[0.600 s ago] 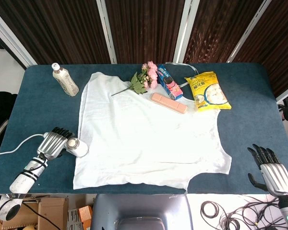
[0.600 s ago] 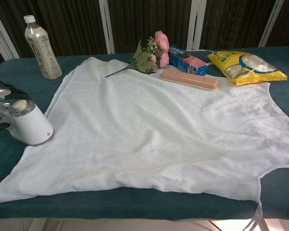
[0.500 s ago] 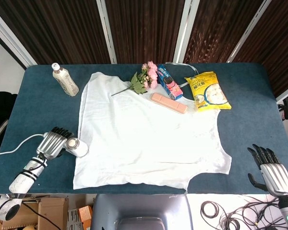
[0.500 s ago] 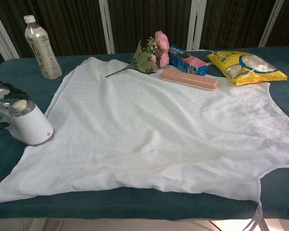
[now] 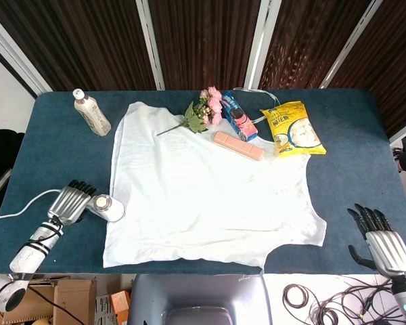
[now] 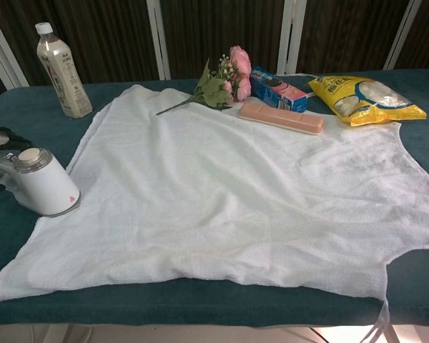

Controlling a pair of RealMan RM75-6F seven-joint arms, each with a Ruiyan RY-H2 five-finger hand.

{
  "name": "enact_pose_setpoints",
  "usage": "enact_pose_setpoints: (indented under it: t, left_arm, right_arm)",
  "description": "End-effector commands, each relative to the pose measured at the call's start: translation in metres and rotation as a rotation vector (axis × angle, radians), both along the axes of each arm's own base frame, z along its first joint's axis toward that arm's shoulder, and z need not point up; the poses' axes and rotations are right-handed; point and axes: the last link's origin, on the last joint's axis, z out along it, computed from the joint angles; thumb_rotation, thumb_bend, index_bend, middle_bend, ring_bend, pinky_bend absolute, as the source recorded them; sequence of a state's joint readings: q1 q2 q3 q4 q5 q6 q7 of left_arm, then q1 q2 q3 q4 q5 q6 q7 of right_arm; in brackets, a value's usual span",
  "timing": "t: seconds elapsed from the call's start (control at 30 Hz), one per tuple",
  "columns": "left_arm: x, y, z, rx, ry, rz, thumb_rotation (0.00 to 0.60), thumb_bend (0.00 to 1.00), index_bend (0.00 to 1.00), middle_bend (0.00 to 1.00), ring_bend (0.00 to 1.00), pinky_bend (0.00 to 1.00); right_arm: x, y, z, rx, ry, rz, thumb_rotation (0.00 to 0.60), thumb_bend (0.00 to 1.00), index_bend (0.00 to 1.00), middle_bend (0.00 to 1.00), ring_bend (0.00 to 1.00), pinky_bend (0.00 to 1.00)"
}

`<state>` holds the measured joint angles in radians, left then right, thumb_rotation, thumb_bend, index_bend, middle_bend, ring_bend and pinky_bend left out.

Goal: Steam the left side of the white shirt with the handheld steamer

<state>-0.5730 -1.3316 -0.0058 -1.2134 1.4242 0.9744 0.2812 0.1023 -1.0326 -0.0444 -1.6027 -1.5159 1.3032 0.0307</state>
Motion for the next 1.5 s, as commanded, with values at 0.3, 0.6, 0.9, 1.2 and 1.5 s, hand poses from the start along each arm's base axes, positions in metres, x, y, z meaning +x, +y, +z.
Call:
enact_pose_setpoints:
  t: [0.3,0.6,0.9,1.2,1.5]
  left_arm:
    - [-0.021,0.008,-0.009,-0.02,-0.015,0.027,0.6,0.32,0.42,0.4,0.32,0.32]
    - [-0.015,0.005,-0.014,-0.049,-0.042,-0.018,0.6,0.33,0.59,0.53,0.45,0.5]
    - [-0.014,0.012,-0.017,-0.07,-0.112,-0.04,0.6,0.46,0.78,0.71,0.63,0.74]
    - [0.001,0.027,-0.008,-0.099,-0.474,0.069,0.6,0.65,0.83,0.8,0.78,0.89]
    - [0.044,0.044,0.016,-0.092,-0.956,0.197,0.6,0.66,0.83,0.86,0.86,0.96]
  right_arm:
    - [0.0,-0.001,0.001,-0.002,-0.001,-0.007,0.6,0.37,0.0,0.0,0.0,0.0]
    - [-0.001,-0.003,0.002,0.0,-0.003,-0.015,0.6,0.37,0.0,0.0,0.0,0.0]
    - [-0.004,-0.001,0.002,-0.004,0.003,-0.024,0.6,0.37,0.0,0.0,0.0,0.0]
    - [-0.005,-0.001,0.001,0.001,0.008,-0.033,0.6,0.37,0.0,0.0,0.0,0.0]
    - [-0.006,-0.001,0.002,0.0,0.006,-0.033,0.6,0.37,0.0,0.0,0.0,0.0]
